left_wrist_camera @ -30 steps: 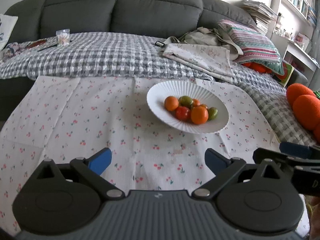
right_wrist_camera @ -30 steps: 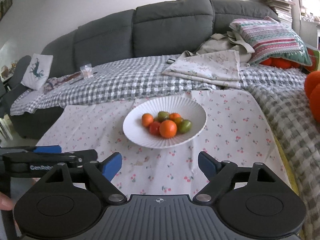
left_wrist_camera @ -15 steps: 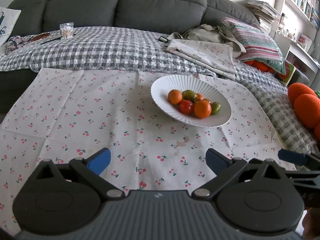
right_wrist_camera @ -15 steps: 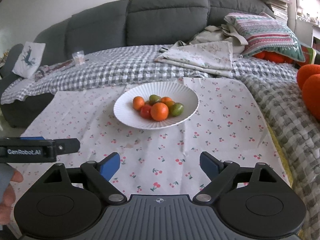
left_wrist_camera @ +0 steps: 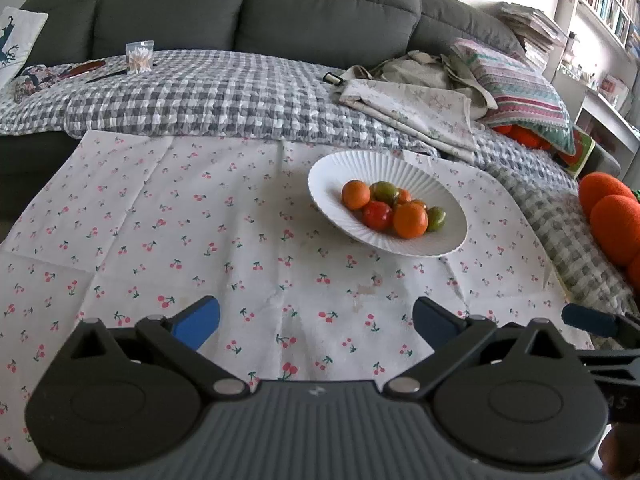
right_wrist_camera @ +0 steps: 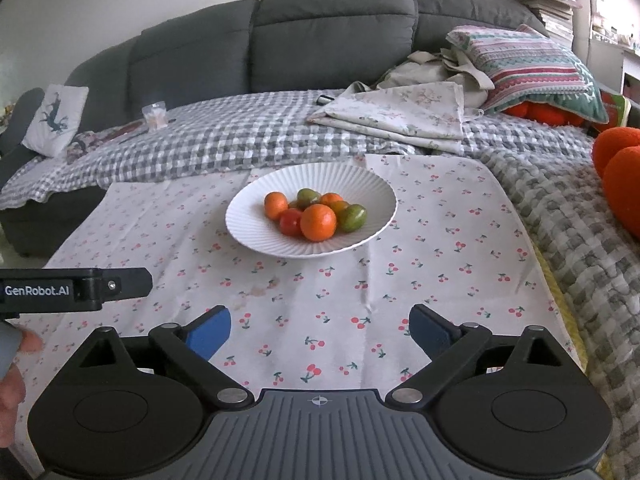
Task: Organize fruits
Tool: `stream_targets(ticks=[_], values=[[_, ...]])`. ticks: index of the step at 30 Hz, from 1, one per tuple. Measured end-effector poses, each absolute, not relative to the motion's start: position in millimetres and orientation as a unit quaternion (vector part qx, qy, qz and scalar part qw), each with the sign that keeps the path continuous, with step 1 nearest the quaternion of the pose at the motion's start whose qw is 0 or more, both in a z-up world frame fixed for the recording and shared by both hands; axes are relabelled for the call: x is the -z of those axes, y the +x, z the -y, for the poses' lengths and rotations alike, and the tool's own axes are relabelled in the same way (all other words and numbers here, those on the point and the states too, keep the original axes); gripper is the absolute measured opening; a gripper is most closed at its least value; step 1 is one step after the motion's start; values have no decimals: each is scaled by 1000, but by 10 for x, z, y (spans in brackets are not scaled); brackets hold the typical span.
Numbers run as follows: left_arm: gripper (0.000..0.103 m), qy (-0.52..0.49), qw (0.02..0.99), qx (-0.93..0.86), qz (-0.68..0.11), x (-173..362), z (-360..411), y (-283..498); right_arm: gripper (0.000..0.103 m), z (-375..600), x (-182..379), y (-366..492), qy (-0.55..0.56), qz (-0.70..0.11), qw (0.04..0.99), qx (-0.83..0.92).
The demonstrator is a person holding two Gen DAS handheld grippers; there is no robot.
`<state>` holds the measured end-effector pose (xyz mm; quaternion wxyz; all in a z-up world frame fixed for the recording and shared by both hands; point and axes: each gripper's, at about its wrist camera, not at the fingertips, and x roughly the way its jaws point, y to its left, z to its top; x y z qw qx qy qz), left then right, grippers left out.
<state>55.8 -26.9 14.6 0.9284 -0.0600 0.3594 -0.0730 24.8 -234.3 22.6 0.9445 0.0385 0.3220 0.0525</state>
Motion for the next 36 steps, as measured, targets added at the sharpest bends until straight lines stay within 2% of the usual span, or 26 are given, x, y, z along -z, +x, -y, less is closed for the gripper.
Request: stream_targets(ticks=[36], values=[[102,-27,931,80,-354,-135,357,542,100,2303,-194,240,23,-328,943,-54]])
